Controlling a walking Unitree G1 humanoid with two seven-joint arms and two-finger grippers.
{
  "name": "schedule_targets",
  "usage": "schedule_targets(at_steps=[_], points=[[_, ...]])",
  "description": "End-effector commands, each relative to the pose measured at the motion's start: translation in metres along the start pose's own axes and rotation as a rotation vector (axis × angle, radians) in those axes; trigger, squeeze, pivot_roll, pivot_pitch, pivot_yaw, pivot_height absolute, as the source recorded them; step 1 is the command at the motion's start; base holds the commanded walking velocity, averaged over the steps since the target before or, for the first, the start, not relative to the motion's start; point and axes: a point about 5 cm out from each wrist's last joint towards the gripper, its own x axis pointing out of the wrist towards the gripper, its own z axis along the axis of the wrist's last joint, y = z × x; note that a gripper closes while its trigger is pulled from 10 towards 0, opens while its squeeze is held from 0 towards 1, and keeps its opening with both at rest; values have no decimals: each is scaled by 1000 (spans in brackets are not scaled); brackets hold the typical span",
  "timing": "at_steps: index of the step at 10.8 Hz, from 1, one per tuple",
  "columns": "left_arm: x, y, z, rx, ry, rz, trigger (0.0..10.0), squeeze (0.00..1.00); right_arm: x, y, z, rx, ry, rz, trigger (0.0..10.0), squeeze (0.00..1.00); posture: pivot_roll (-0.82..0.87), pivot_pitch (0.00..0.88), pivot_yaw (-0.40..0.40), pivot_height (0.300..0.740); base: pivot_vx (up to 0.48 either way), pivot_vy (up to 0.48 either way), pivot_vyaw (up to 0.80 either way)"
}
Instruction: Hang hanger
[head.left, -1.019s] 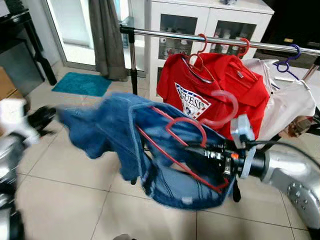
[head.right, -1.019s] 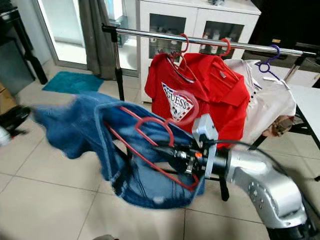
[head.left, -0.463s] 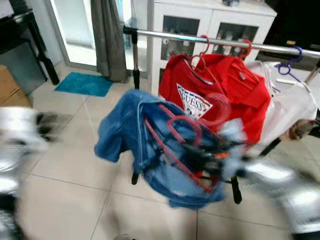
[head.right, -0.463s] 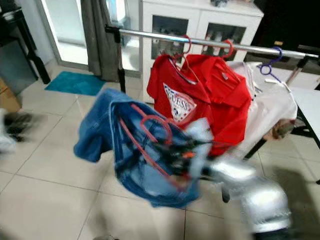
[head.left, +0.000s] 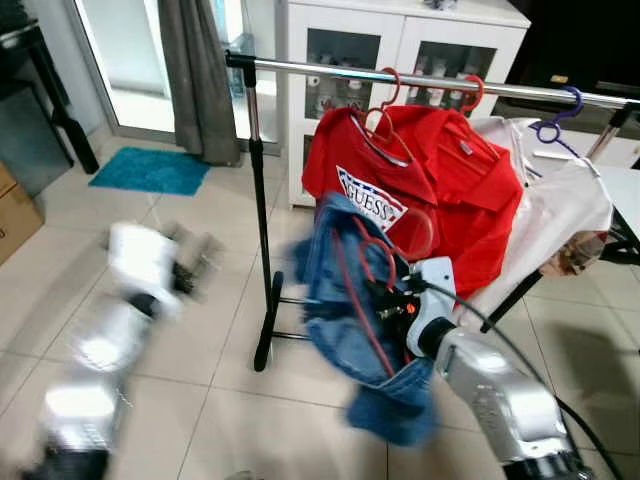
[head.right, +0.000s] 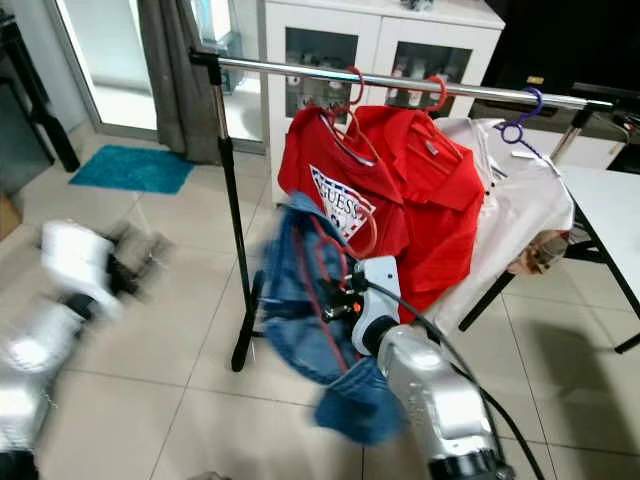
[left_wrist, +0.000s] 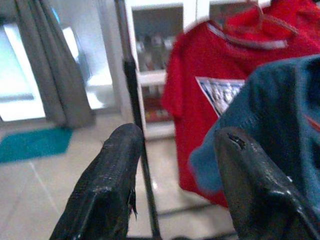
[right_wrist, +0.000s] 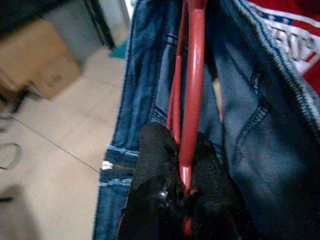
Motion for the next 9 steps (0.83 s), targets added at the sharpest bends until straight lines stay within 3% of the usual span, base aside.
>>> schedule_targets(at_steps=[1,2,3,4,5,7,9], points=[[-1,-3,6,26,18,32,10000,0,2,-2,12,-44,-52,-25,10000,0,-44,0,-40,740,0,0,0],[1,-12,8,48,20,33,10000,0,1,-4,12,-59,-63,-60,10000,0,-54,0,-35,740,0,0,0],[4,-30,12,39,2,-87,10000,0,2,-1,15,-75,-87,-51,10000,0,-58,0,-32,740,0,0,0],[5,-38,12,34,16,-106,10000,0,4,-3,17,-89,-102,-63,10000,0,-62,0,-29,740,0,0,0],[4,-37,12,24,31,-88,10000,0,5,-3,19,-88,-111,-65,10000,0,-66,0,-30,740,266,0,0],[3,-21,9,-12,51,31,10000,0,3,-4,25,-47,-167,-63,10000,0,-62,0,-35,740,398,0,0],[1,-16,12,-10,50,86,10000,0,6,3,30,-99,-183,-9,10000,0,-52,0,-43,740,401,0,400]])
